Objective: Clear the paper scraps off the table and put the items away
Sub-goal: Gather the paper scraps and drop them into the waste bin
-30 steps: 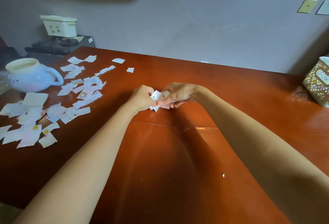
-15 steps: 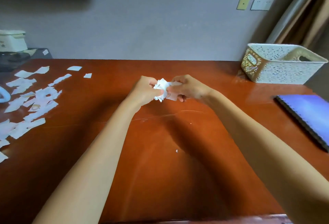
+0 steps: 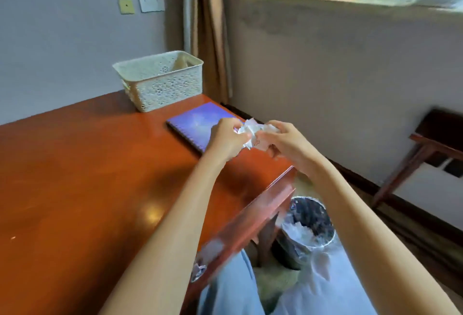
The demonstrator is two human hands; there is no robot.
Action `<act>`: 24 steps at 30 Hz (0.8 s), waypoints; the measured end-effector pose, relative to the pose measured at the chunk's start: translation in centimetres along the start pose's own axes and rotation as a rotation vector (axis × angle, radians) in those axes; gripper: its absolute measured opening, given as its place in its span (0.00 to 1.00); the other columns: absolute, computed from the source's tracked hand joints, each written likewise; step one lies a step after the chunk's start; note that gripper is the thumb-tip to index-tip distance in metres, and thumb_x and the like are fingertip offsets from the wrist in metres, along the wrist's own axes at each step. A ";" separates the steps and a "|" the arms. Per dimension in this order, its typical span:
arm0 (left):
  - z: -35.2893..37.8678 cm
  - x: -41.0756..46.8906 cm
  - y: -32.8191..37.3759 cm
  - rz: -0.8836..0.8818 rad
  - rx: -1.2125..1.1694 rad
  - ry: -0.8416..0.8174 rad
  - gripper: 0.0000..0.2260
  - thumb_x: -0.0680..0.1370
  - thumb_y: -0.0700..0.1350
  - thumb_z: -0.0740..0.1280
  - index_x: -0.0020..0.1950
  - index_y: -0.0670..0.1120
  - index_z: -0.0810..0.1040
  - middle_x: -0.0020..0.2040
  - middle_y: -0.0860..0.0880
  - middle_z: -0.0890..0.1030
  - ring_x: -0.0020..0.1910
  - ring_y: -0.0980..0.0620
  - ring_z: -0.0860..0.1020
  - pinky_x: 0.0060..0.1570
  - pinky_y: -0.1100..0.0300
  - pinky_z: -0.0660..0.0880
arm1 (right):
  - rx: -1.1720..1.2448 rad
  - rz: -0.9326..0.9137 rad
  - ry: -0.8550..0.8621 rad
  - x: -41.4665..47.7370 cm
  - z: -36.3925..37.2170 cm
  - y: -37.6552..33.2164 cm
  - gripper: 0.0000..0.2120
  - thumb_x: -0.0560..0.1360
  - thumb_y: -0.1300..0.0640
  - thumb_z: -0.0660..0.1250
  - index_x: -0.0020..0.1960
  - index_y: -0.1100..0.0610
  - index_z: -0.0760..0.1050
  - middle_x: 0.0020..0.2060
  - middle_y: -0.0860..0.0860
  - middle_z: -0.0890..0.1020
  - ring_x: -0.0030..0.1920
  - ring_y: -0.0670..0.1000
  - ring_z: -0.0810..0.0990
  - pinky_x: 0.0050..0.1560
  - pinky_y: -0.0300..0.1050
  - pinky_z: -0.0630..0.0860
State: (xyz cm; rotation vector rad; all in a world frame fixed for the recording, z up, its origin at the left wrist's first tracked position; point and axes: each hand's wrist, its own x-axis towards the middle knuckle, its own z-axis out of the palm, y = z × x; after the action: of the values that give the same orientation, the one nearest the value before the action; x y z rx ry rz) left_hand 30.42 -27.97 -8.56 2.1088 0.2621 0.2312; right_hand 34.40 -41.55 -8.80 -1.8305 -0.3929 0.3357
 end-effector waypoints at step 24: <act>39.5 9.9 -11.0 -0.430 0.181 -0.533 0.15 0.75 0.33 0.62 0.30 0.46 0.66 0.30 0.49 0.67 0.25 0.53 0.74 0.23 0.65 0.67 | 0.155 0.737 0.339 4.1 -16.4 35.0 0.02 0.74 0.63 0.60 0.45 0.60 0.71 0.29 0.52 0.75 0.17 0.45 0.73 0.22 0.37 0.74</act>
State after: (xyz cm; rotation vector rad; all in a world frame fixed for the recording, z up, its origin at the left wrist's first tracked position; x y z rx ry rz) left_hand 49.42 -51.63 -37.84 2.1421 0.4155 -0.6195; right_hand 48.35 -63.34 -37.77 -1.7800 0.5475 0.5250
